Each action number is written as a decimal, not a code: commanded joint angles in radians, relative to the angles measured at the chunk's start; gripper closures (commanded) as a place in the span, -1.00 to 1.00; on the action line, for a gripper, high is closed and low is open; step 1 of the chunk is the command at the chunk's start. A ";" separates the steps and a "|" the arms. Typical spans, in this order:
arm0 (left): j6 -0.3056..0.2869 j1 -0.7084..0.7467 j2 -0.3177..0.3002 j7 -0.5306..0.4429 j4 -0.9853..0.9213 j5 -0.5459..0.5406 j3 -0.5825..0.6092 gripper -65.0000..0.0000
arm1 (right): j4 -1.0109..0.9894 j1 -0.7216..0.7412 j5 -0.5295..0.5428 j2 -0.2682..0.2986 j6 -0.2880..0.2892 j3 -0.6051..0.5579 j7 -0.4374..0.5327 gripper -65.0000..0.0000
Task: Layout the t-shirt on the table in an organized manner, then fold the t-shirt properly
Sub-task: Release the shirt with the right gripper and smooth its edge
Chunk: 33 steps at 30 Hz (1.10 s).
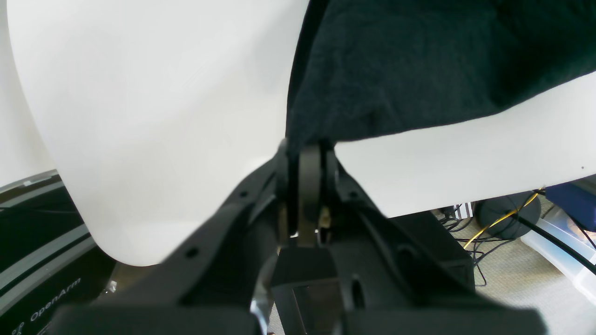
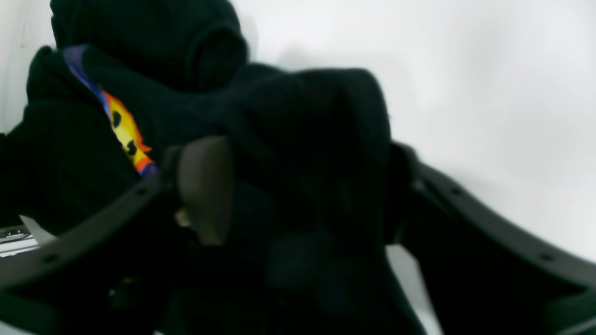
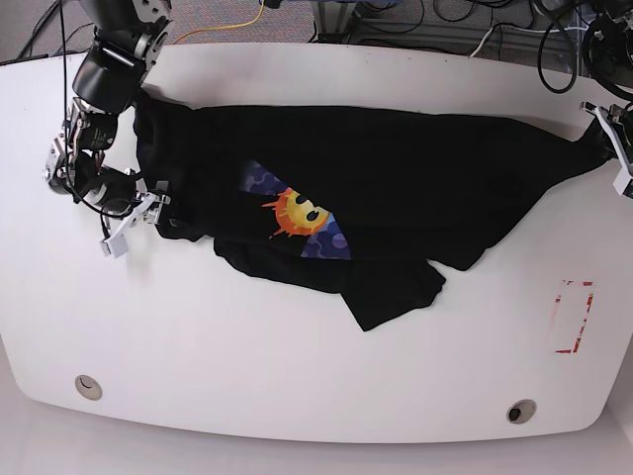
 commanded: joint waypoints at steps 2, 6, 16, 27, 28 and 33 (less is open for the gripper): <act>-0.001 -0.006 -0.022 -0.010 0.014 -0.003 -0.002 1.00 | 0.007 0.009 -0.005 0.006 -0.005 -0.001 -0.019 0.25; -0.001 -0.006 -0.022 -0.010 0.014 -0.003 -0.002 1.00 | 0.007 0.009 -0.005 0.004 -0.005 -0.001 -0.019 0.72; -0.001 -0.033 -0.024 -0.010 0.011 -0.002 -0.004 1.00 | 0.062 -0.009 -0.005 0.004 -0.005 -0.001 -0.021 1.00; -0.001 -0.053 -0.101 -0.020 0.011 0.113 0.064 1.00 | 0.129 -0.086 -0.004 0.003 -0.005 0.002 -0.034 1.00; -0.001 -0.053 -0.107 -0.032 0.011 0.133 0.065 1.00 | 0.140 -0.097 -0.004 0.003 -0.005 0.002 -0.034 1.00; -0.001 -0.050 -0.114 -0.045 0.011 0.248 0.067 1.00 | 0.199 -0.137 -0.004 -0.012 -0.005 0.000 -0.034 1.00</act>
